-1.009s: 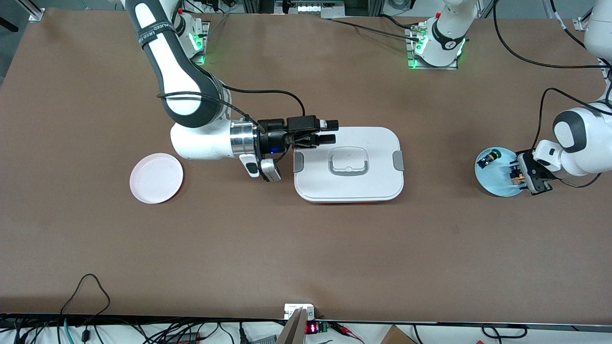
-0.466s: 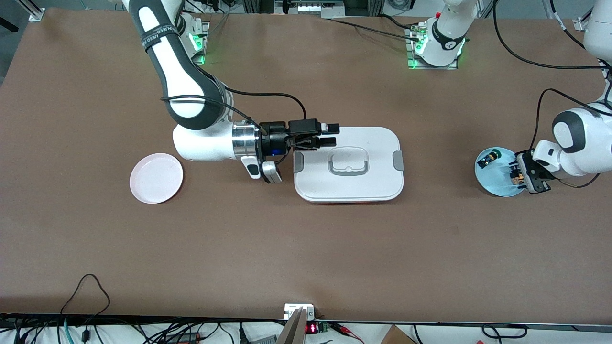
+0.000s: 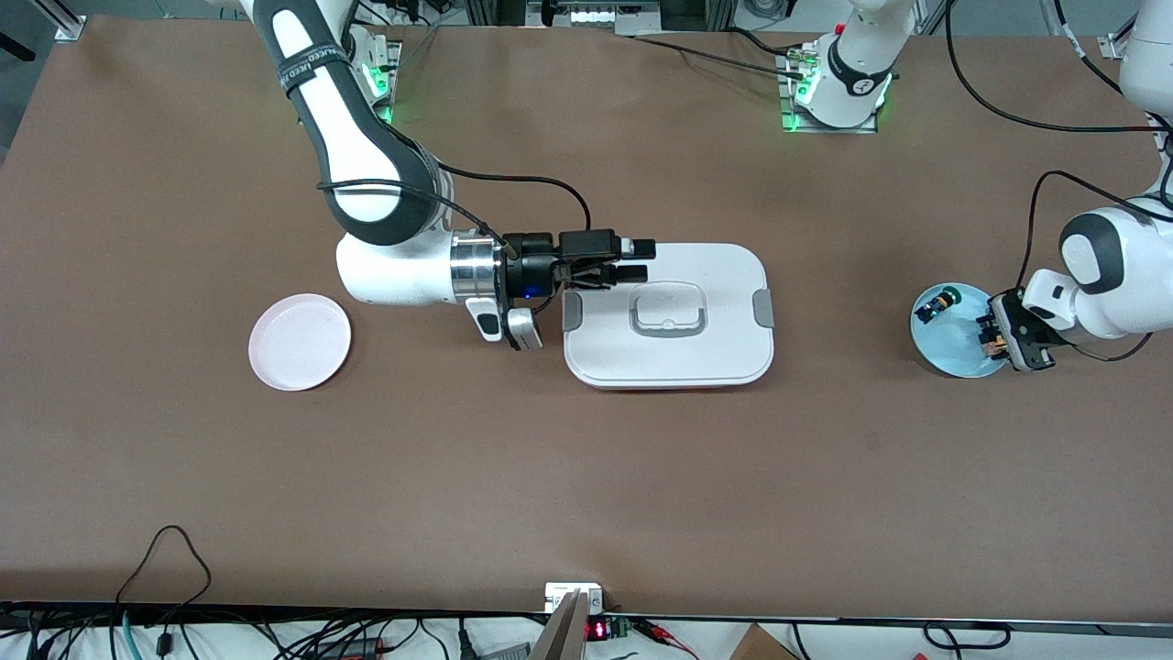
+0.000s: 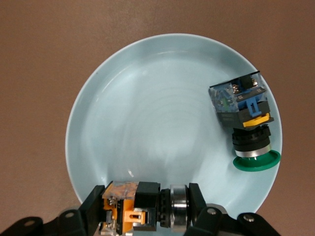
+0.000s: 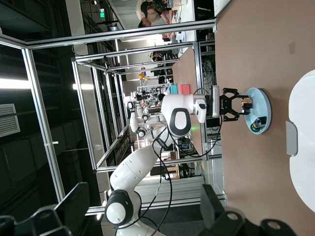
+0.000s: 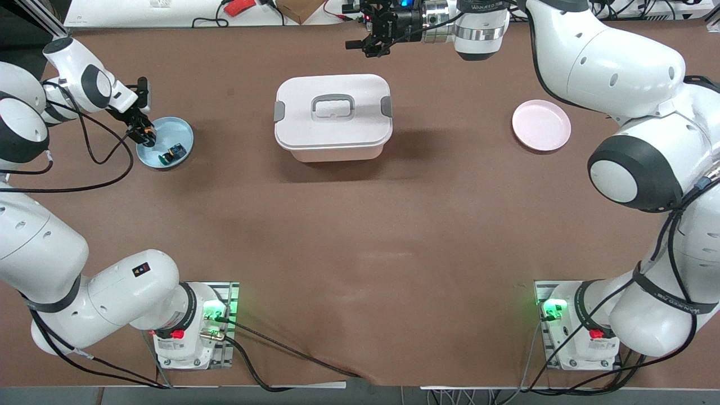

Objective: Transfer orange switch to right arm and place
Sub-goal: 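Lift the orange switch off the blue plate with the left gripper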

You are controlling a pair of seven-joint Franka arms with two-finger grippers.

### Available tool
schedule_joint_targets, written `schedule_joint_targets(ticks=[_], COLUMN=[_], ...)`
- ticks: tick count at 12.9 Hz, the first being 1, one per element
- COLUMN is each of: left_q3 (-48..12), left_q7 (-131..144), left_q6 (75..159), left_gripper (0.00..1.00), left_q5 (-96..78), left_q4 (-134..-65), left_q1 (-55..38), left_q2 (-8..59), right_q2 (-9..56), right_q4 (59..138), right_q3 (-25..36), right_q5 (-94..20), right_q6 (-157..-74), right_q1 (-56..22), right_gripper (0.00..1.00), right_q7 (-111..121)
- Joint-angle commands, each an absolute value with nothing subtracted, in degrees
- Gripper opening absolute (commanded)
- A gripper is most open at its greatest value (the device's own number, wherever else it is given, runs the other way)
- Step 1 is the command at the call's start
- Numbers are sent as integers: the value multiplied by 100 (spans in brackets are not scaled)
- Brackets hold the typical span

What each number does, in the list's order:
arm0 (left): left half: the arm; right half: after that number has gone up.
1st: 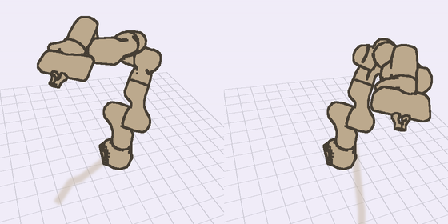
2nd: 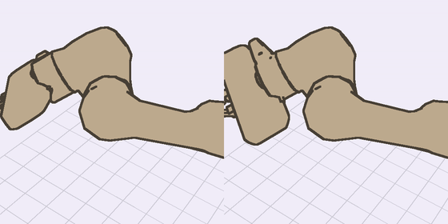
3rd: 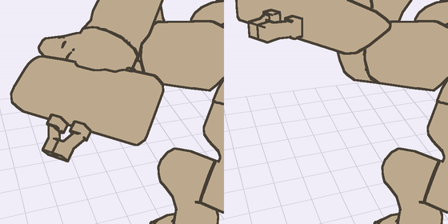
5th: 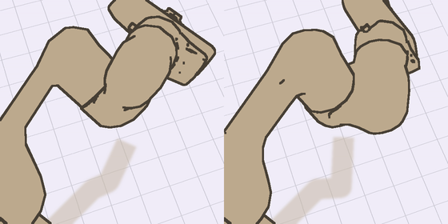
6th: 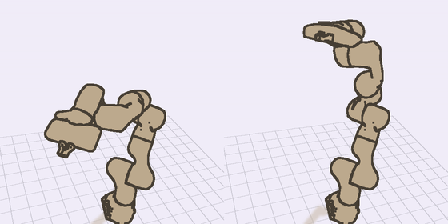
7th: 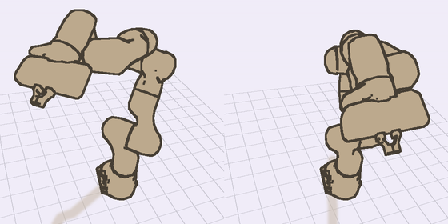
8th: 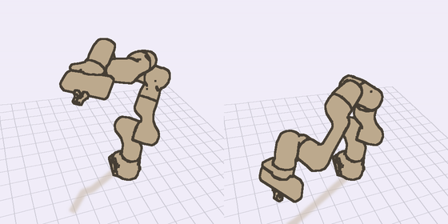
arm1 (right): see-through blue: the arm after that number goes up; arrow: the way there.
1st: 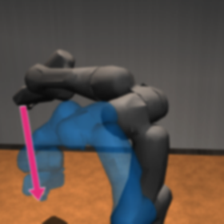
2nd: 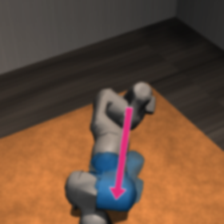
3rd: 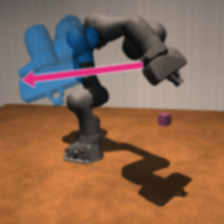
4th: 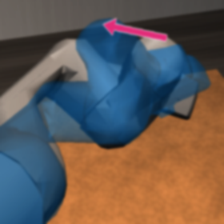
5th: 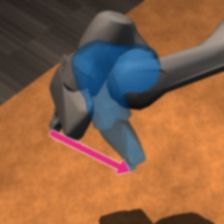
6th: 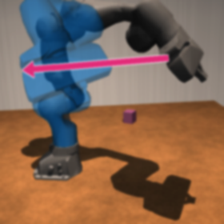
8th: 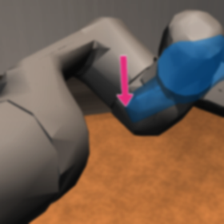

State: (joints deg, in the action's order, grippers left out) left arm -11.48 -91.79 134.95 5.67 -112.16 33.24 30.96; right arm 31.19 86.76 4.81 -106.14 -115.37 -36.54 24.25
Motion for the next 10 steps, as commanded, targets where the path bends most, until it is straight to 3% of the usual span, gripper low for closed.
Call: schedule_joint_targets(ticks=[1, 10], left_q3=[-1213, -2012], left_q7=[-9290, -9657], left_q6=[13404, 10945], left_gripper=[0, 0], left_q5=[396, -3923], left_q4=[-11224, -10749], left_q1=[3358, 3182], left_q2=[2857, 2470], right_q2=[3217, 3199], right_q4=[8508, 8508], right_q3=[536, 536], right_q5=[-10767, -10767], right_q6=[-11602, -11602], right_q1=[-3744, -3753], right_gripper=[100, 100], right_q7=[2487, 2487])
